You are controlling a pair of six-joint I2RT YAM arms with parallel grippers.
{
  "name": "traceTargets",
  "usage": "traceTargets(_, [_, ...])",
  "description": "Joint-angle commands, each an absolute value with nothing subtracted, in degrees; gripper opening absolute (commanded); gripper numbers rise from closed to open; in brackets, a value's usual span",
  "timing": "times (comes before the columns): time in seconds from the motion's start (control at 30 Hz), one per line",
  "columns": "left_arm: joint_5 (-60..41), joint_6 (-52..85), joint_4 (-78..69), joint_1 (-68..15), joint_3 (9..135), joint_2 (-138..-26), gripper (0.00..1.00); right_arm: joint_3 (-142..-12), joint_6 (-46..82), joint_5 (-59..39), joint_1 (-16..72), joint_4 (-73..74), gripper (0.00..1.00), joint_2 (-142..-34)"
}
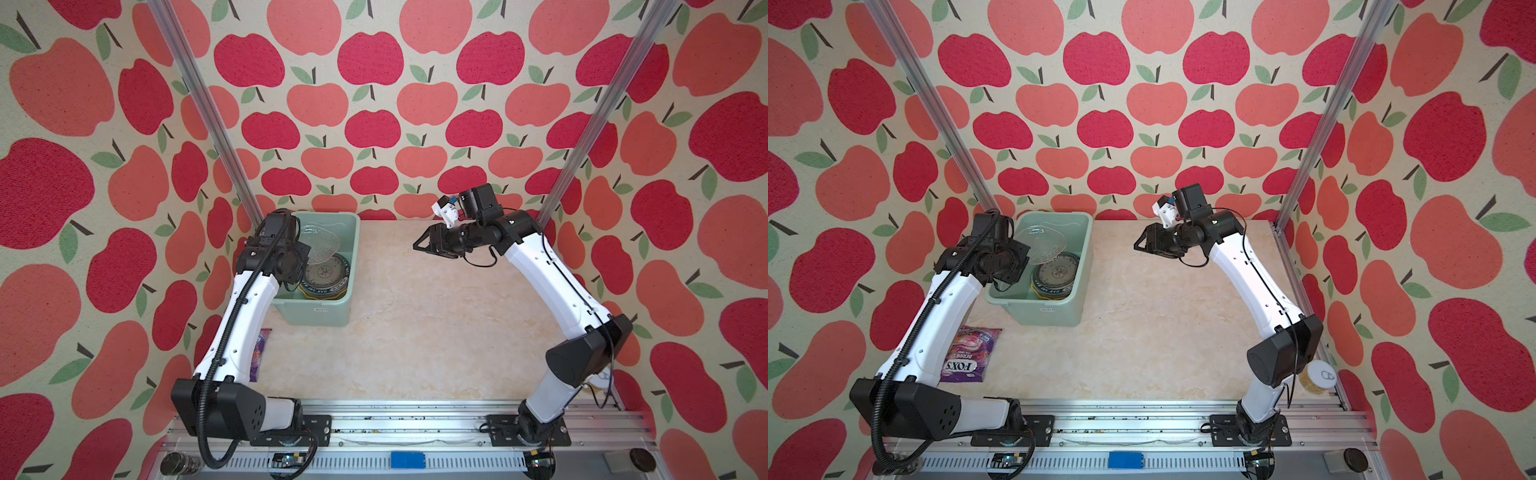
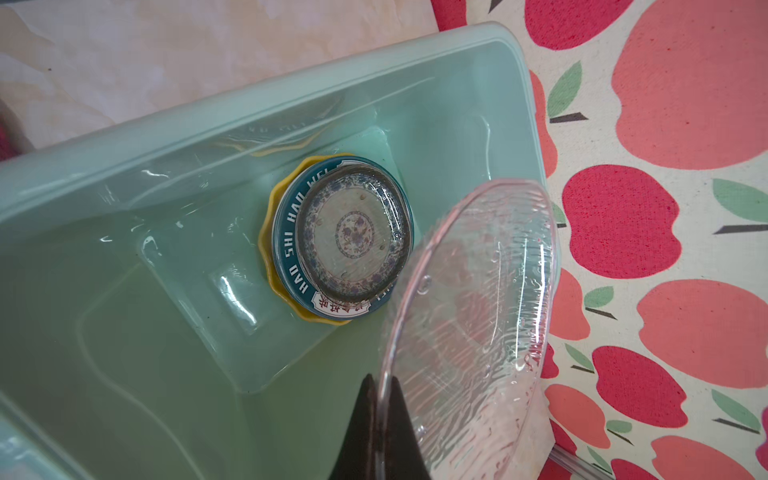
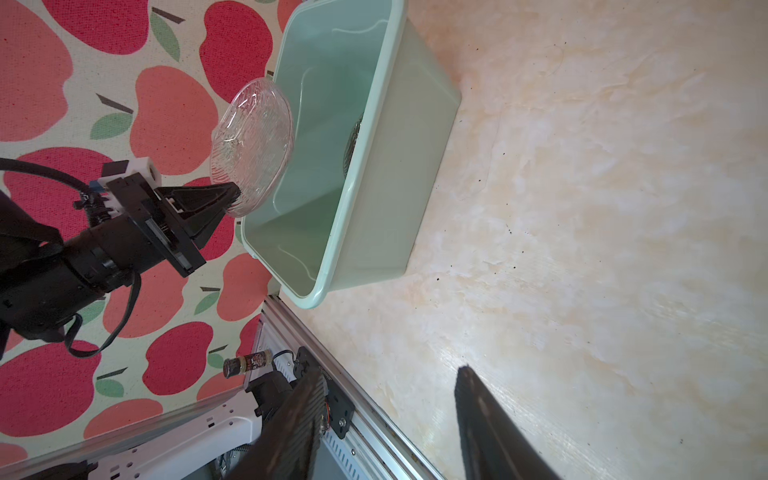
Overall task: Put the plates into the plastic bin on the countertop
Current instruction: 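Carry the clear plate into the bin with the left gripper while the right withdraws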
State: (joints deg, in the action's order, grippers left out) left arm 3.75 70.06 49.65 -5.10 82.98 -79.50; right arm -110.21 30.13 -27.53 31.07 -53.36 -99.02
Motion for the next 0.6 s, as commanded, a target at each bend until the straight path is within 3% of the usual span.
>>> traceTargets(0.0, [5.6, 80.2, 50.9, -5.3, 84.7, -81.5, 0.0, -110.4, 30.5, -30.4, 30.1, -51.5, 0.54, -101.0])
traceTargets(0.57, [6.5, 92.2, 55.0, -7.3, 87.5, -93.0, 0.0, -112.3, 30.0, -32.7, 28.3, -50.4, 0.53, -106.1])
